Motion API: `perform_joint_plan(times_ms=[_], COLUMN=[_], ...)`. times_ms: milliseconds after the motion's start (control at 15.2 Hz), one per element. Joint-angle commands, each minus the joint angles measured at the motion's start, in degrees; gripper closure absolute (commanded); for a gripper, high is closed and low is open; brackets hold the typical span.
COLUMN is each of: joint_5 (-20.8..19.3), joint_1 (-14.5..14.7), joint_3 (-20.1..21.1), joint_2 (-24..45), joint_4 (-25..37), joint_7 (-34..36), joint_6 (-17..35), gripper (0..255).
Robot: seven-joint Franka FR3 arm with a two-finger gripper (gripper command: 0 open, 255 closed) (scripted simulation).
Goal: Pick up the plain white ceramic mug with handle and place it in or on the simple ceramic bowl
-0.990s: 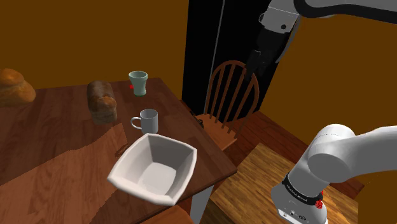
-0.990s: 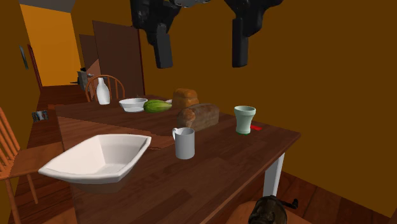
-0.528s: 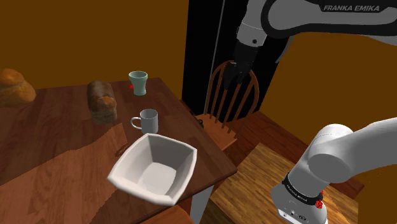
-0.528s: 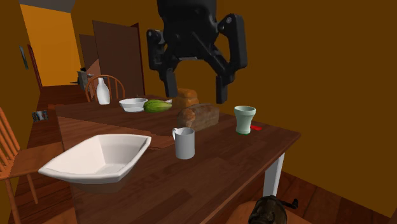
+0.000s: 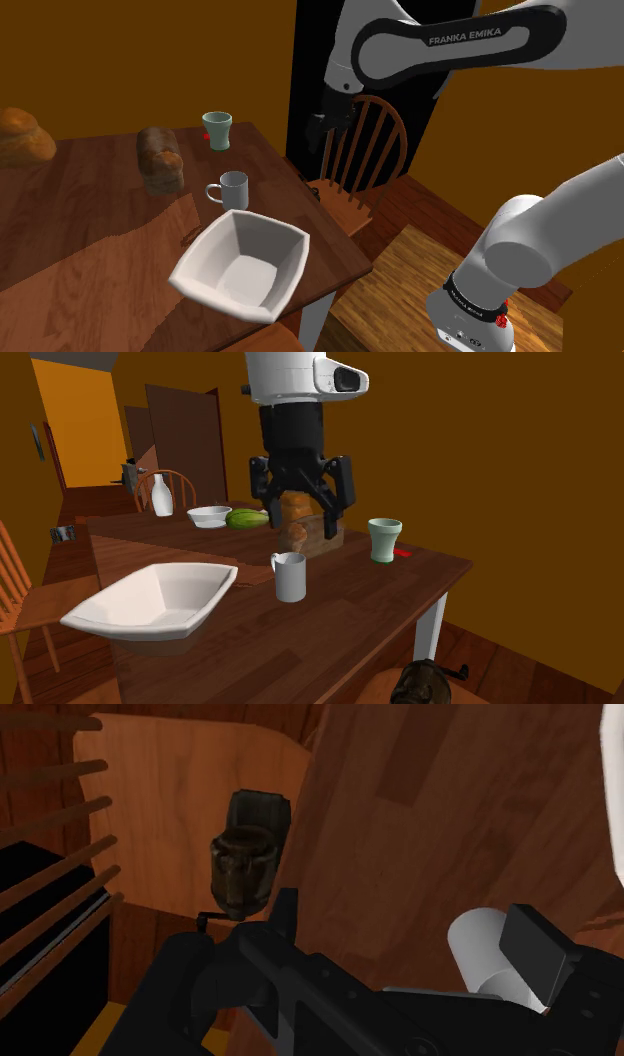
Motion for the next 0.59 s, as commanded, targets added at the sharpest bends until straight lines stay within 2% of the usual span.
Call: perform_joint_plan(times_ms=[0,528], joint_5=[-0.55,-5.87], joint_1=[-0.13,0.23], joint_3=[1.01,4.95], joint_2=[3.82,20.7], joint_4=[1.02,9.98], joint_7=[1.18,8.32], joint_6=[3.07,11.35], gripper=[0,0])
